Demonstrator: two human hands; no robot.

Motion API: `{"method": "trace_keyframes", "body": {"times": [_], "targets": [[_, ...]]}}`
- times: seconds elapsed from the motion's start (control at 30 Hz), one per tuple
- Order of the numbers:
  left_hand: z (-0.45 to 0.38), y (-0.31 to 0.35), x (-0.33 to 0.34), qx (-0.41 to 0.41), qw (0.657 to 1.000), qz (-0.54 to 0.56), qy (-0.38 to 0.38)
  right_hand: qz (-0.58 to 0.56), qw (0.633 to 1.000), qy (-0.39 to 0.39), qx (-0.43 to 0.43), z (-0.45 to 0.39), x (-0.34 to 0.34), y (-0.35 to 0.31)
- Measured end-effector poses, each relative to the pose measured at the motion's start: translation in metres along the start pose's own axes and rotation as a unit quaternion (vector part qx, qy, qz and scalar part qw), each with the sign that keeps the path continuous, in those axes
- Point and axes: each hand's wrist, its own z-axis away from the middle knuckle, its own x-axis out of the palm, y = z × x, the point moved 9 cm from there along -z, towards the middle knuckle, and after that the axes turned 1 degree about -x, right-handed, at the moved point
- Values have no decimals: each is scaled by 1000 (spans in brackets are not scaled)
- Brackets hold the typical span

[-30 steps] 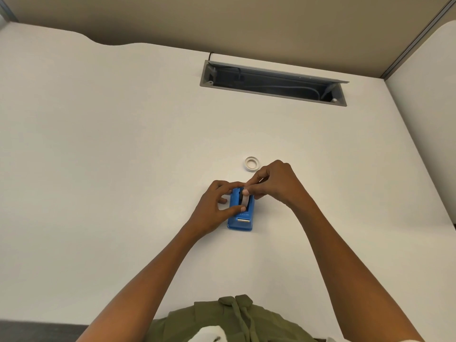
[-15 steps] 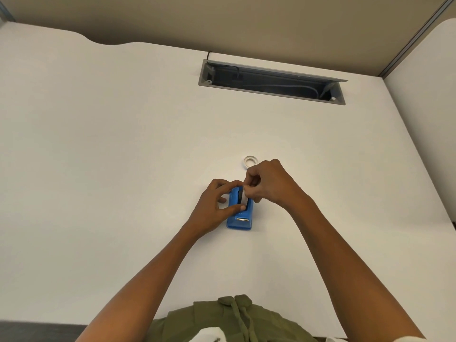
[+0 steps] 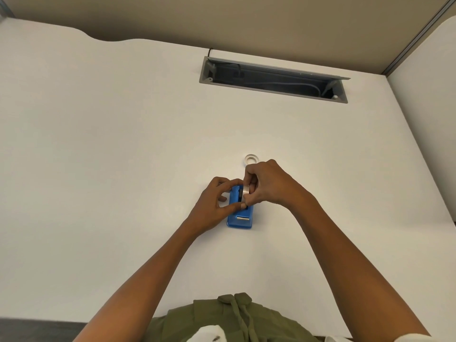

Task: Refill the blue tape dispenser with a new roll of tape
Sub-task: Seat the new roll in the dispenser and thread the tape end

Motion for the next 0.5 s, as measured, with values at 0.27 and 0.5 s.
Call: {"method": "trace_keyframes", "body": {"times": [0.27,0.5], "targets": [[0,0,0,-3,1000,-4,3,-62,998,8,6,-8,-3,6],[-1,0,-1,-6,1000,3,1,-114,993,8,0,-13,-4,9]]}}
